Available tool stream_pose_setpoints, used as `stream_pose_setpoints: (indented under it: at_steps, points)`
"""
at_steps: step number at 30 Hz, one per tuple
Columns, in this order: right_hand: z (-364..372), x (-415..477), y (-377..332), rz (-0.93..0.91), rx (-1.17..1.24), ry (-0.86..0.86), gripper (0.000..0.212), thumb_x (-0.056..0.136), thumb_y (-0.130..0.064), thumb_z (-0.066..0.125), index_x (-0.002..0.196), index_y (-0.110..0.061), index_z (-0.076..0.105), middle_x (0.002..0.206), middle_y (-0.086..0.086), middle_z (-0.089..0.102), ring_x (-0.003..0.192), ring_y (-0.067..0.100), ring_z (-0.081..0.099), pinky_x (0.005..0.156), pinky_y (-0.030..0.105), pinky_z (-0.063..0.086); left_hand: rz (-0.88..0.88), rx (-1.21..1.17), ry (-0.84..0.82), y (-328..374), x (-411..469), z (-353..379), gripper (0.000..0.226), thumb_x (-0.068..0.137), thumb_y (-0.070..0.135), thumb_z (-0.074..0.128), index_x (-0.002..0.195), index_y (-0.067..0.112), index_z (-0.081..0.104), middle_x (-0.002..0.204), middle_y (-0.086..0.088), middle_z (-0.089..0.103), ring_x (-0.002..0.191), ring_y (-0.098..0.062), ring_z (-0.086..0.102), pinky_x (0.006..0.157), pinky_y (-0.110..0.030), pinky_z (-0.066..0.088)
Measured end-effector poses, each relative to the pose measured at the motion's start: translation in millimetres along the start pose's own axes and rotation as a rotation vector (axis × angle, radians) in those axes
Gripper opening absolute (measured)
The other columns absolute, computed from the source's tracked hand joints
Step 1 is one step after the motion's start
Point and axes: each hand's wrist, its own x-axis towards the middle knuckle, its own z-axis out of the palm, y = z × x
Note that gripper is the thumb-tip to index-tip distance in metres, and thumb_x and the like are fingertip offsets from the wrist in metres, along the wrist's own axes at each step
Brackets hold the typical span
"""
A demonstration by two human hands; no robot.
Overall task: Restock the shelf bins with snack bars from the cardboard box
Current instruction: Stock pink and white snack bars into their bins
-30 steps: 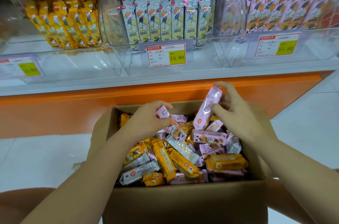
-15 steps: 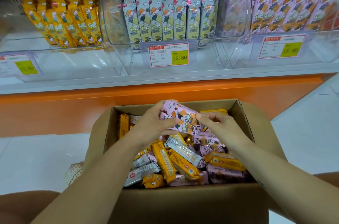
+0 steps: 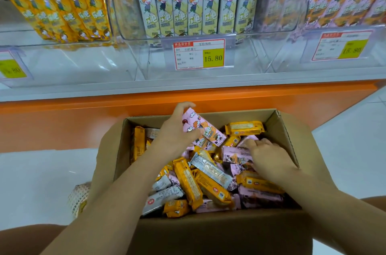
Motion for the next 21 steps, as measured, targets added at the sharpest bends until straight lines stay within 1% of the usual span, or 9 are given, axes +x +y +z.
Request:
stream_pose_setpoints:
  at_steps: [2,5,8,9,11,12,14,17,21]
  points:
    - [-2.1,2.1,4.4,-0.021,0.067,0.016,0.053,0.092,-0.016,0.055,0.141,-0.019,0.036,0.138,0.005,0.045,0.125,0.026,0.04,0.099,0.036,0.041,0.032,0.059,-0.025,2.9,-1.4,-0.4,0.052,0.087,0.021,0.067,0.129,0.028,0.036,0.105,0.001,0.054,0.079,-0.009,0.06,0.064,-0.014,0.054]
    - [-27.7,-7.1,10.2,-0.11,0.441,0.057,0.031,0.085,-0.024,0.067,0.115,-0.018,0.061,0.118,0.005,0.059,0.101,0.02,0.054,0.083,0.026,0.046,0.086,0.139,-0.071,13.4,-5.5,-0.6,0.04,0.088,0.023,0.067,0.119,0.028,0.042,0.1,0.002,0.059,0.08,-0.009,0.059,0.06,-0.011,0.05]
    - [-70.5,-29.3,18.9,-0.159,0.527,0.201,0.026,0.082,-0.031,0.07,0.106,-0.027,0.061,0.099,-0.007,0.057,0.08,0.008,0.052,0.066,0.005,0.038,0.13,0.245,-0.122,34.0,-11.6,-1.6,0.033,0.088,0.024,0.066,0.11,0.033,0.044,0.096,0.004,0.061,0.082,-0.012,0.06,0.06,-0.016,0.049]
    - [-84.6,-37.7,22.4,-0.171,0.52,0.235,0.024,0.08,-0.037,0.07,0.102,-0.035,0.059,0.096,-0.013,0.056,0.077,0.006,0.052,0.065,0.006,0.04,0.142,0.28,-0.141,42.8,-14.3,-1.7,0.032,0.088,0.024,0.066,0.109,0.035,0.045,0.096,0.004,0.061,0.083,-0.015,0.061,0.061,-0.02,0.051]
    - [-107.8,-52.4,29.4,-0.22,0.555,0.253,0.026,0.074,-0.045,0.071,0.093,-0.046,0.055,0.094,-0.021,0.057,0.082,0.005,0.056,0.072,0.022,0.049,0.175,0.348,-0.178,64.1,-21.6,-2.1,0.032,0.088,0.024,0.067,0.108,0.039,0.047,0.102,0.004,0.062,0.088,-0.017,0.06,0.064,-0.026,0.052]
    - [-118.7,-61.1,31.5,-0.25,0.6,0.256,0.027,0.074,-0.039,0.074,0.093,-0.043,0.056,0.091,-0.021,0.058,0.082,0.004,0.056,0.073,0.023,0.048,0.203,0.385,-0.193,76.3,-25.9,-2.0,0.032,0.088,0.024,0.066,0.109,0.04,0.048,0.104,0.006,0.061,0.092,-0.016,0.059,0.065,-0.023,0.049]
    - [-139.0,-78.8,36.3,-0.282,0.674,0.283,0.026,0.077,-0.023,0.077,0.095,-0.03,0.06,0.076,-0.022,0.062,0.068,-0.001,0.056,0.059,0.013,0.041,0.282,0.485,-0.197,104.3,-33.4,-1.6,0.033,0.089,0.025,0.064,0.117,0.038,0.052,0.108,0.01,0.055,0.1,-0.012,0.053,0.07,-0.02,0.04]
    - [-172.6,-108.0,44.2,-0.293,0.731,0.399,0.027,0.08,-0.015,0.074,0.099,-0.024,0.059,0.059,-0.035,0.056,0.052,-0.002,0.053,0.049,0.012,0.037,0.423,0.582,-0.14,151.6,-40.4,-1.5,0.038,0.09,0.029,0.063,0.127,0.03,0.054,0.113,0.004,0.05,0.106,-0.011,0.046,0.078,-0.022,0.03]
    - [-212.8,-143.0,66.5,-0.275,0.74,0.598,0.034,0.084,-0.02,0.071,0.11,-0.033,0.053,0.055,-0.004,0.054,0.051,0.011,0.05,0.049,0.019,0.036,0.609,0.573,-0.025,215.7,-47.0,-6.8,0.039,0.089,0.028,0.064,0.127,0.027,0.055,0.111,0.01,0.05,0.098,-0.002,0.042,0.078,-0.018,0.028]
